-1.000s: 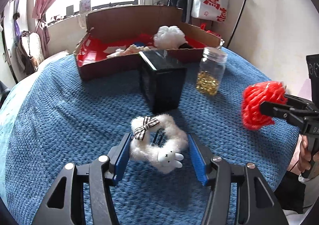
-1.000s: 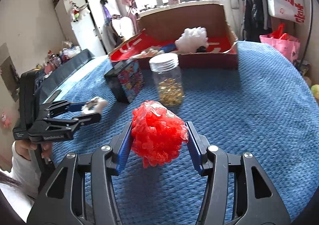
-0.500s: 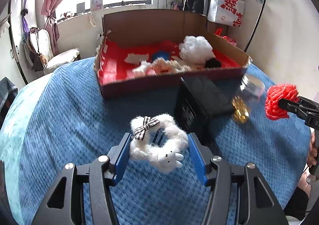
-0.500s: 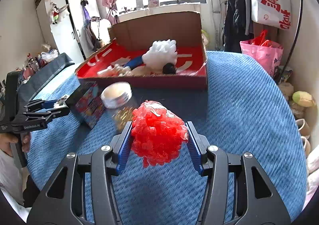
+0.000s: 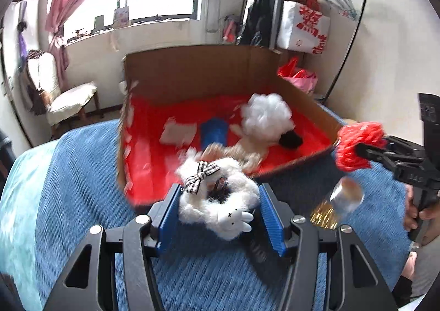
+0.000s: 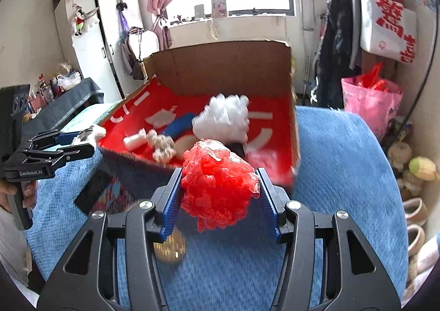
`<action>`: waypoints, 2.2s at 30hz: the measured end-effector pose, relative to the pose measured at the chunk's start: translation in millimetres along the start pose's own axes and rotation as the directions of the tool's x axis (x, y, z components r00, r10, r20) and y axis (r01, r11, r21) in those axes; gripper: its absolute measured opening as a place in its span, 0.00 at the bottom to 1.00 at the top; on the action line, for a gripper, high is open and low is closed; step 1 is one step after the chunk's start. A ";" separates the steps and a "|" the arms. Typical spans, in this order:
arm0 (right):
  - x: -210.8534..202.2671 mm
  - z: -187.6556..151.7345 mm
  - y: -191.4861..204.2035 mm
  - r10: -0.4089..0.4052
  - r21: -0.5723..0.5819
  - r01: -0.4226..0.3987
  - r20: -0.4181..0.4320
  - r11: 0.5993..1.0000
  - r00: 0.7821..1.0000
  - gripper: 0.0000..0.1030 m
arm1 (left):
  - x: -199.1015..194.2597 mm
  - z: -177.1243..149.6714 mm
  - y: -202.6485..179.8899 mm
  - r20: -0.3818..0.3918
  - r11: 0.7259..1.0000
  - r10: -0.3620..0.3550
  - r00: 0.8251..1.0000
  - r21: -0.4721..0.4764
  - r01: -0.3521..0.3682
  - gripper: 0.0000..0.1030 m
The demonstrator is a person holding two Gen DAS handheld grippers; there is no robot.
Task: Organize soft objects
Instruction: 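Lift and carry the bath puff and bunny ring into the red box with both tools, then open both tools to release the bath puff and bunny ring in the box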
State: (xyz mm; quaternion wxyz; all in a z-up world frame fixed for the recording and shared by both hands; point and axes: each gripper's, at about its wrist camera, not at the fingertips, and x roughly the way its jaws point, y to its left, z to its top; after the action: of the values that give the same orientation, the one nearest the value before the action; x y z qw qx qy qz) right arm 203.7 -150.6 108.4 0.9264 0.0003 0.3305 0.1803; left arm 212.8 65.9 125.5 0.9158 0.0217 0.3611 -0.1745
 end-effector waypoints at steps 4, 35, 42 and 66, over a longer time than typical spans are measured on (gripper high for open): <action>20.5 18.4 3.7 0.000 -0.036 -0.001 -0.019 0.999 1.000 0.48 | 14.4 24.0 -7.5 -0.014 0.998 -0.054 0.998 0.028 0.055 0.57; 136.7 59.6 -13.8 -0.056 -0.081 0.043 -0.162 0.996 0.985 0.51 | 174.0 88.4 -16.8 -0.284 0.988 -0.113 0.952 0.067 0.138 0.57; 144.7 52.2 -8.3 -0.047 -0.114 0.026 -0.187 0.993 0.981 0.52 | 176.1 87.1 -19.2 -0.284 0.987 -0.092 0.954 0.102 0.125 0.57; 143.3 49.4 -10.1 -0.024 -0.097 0.004 -0.208 0.995 0.978 0.63 | 166.6 87.6 -9.5 -0.245 0.991 -0.097 0.965 0.066 0.117 0.77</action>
State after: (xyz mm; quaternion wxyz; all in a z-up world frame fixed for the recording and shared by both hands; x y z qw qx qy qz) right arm 340.0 -106.3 58.0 0.8868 -0.0656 0.4168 0.1885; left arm 379.9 -8.2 79.6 0.8528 0.0596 0.4631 -0.2340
